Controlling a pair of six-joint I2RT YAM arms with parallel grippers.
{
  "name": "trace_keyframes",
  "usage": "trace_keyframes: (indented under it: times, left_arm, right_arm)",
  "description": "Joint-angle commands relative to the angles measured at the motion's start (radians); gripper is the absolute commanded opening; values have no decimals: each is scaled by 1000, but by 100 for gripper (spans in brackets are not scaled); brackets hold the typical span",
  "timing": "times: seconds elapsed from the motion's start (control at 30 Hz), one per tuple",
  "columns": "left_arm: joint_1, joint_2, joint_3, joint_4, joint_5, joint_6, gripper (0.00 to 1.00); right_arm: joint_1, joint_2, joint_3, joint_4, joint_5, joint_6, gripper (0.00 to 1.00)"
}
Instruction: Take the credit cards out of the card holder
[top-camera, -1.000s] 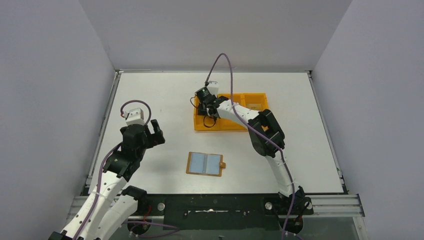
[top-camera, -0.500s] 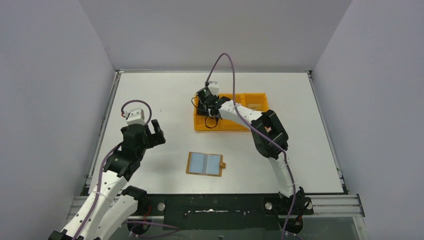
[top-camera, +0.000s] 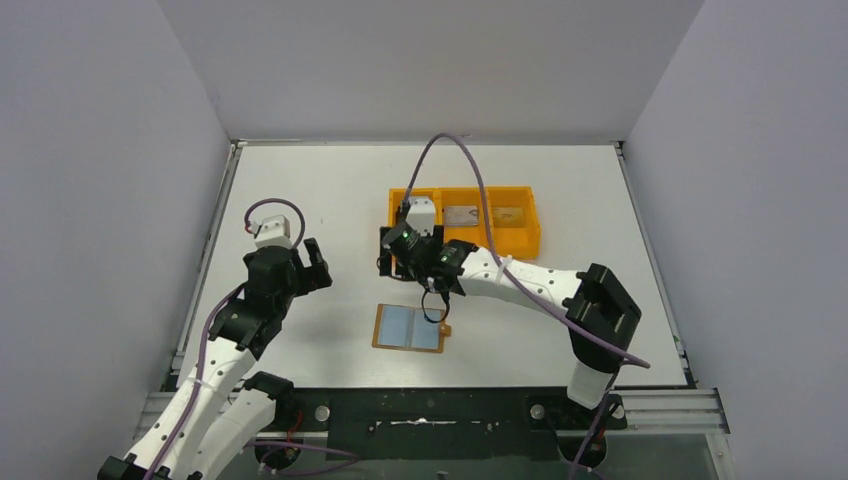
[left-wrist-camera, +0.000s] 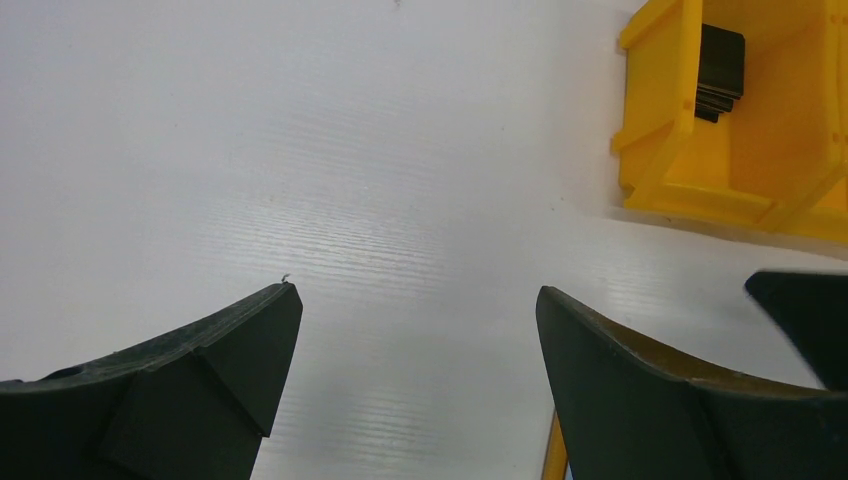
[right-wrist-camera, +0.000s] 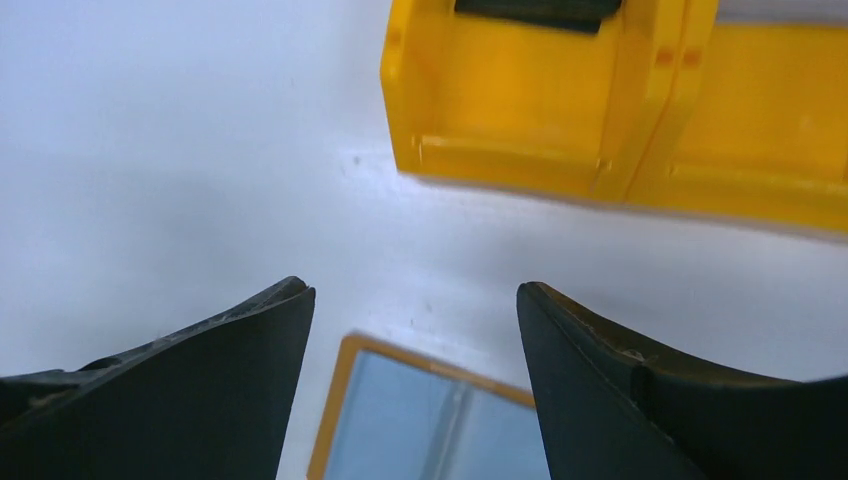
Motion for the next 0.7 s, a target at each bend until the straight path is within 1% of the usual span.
trace_keyframes:
  times: [0.0,0.1,0.17,0.2,0.3,0.33,0.37,0.47,0.57,0.67]
  left_arm:
    - [8,-11,20,54,-16,7,90]
    - [8,-15,20,52,-23,6,90]
    - [9,-15,20,52,-27,6,90]
    - [9,-16,20,52,-30,6,90]
    - [12,-17,18,53,-34,5,90]
    - [13,-16,17,54,-35,4,90]
    - [17,-12,18,54,-30,3,90]
    - [18,-9,17,55,-27,3,90]
    - [21,-5,16,55,-29,1,90]
    - [23,-1,15,57,-27,0,90]
  right_arm:
    - [106,-54,-122,-65,109,156,76]
    - [151,-62,-193,13,-3,172,76]
    - [183,-40,-203,43,-58,168,72]
    - [203,-21,-192,32,-56,175,70]
    - [241,60,-109,-70,-4,227,70]
    - [246,91,-79,-149,32,243,71]
    - [254,157,-37,-285,88,305,73]
    - [270,162,-112,-291,94,336,70]
    - [278,142,-212,-288,97,394,64]
    - [275,83,-332,-173,89,356,58]
